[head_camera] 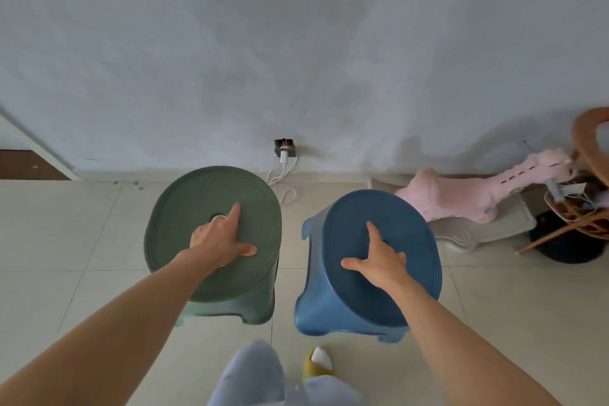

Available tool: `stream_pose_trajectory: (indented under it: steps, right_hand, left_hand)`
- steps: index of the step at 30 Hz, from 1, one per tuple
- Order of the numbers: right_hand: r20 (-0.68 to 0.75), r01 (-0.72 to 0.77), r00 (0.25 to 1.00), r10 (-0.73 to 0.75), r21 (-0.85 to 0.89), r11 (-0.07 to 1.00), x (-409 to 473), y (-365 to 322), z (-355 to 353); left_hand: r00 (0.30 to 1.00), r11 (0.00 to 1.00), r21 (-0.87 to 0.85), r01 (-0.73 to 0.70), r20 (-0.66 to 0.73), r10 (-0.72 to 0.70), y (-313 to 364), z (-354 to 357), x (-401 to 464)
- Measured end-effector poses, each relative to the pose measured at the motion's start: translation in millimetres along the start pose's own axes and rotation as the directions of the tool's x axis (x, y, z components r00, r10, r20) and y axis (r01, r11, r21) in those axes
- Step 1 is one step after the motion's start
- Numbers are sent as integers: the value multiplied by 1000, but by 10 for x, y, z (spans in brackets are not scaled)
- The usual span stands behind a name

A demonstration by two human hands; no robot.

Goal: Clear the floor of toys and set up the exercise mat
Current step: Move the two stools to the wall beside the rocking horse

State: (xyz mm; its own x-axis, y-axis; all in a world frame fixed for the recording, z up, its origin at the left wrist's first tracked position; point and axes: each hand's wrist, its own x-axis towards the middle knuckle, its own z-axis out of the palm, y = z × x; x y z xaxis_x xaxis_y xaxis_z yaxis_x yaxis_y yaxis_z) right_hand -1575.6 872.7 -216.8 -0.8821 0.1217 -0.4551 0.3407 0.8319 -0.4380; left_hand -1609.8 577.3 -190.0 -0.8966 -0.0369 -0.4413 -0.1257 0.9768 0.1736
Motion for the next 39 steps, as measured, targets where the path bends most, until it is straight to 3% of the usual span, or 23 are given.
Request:
stream_pose_trajectory:
  steps: [6,22,39]
  right_hand:
    - [10,20,1000,-20,-50,999,645,-176,-138]
    - [137,-80,986,97,-122,989,2393,-692,-184]
    - [274,-66,956,104,-144,987,4362,-60,871]
  left_hand:
    - [1000,1000,-22,8,-4,-8,241,-118,587]
    - [985,995,-96,32,172,-15,221,-191,2422]
    - [968,985,13,172,184,-172,325,877,3667]
